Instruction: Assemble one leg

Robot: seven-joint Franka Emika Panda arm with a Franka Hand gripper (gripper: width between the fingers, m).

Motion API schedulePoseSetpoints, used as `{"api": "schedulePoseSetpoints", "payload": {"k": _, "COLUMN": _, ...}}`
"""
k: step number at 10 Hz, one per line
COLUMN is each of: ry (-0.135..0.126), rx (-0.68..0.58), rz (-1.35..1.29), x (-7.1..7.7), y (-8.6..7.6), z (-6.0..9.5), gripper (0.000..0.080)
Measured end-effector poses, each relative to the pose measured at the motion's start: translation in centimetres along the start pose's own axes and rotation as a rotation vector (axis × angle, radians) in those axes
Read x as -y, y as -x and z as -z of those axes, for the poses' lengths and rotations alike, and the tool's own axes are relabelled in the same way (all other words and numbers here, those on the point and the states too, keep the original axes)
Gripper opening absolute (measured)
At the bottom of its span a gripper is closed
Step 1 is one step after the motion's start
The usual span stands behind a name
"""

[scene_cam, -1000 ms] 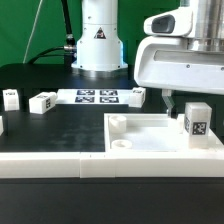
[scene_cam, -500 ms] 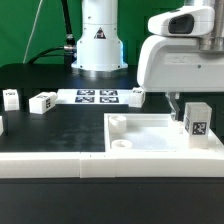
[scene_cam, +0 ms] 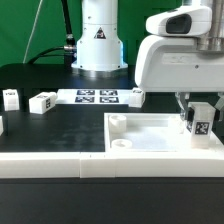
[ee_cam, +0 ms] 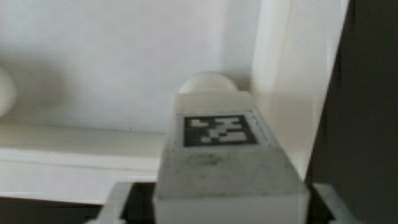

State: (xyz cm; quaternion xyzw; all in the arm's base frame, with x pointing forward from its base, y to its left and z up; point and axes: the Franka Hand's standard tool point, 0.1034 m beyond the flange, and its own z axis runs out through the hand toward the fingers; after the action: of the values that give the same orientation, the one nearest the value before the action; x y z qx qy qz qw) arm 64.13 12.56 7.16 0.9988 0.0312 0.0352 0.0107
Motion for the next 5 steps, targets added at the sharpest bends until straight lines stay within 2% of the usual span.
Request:
{"api": "schedulePoseSetpoints", "payload": {"k": 3, "ry": -0.008, "rx": -0.007, "rz": -0.097, "x": -0.34, "y": -0.11, "z": -0.07, "gripper": 0.0289}}
{"api": "schedulePoseSetpoints", "payload": {"k": 5, "ry": -0.003, "rx": -0.010, "rz": -0.381, "x": -0.48, "y": -0.10, "z": -0.09, "gripper": 0.0291}}
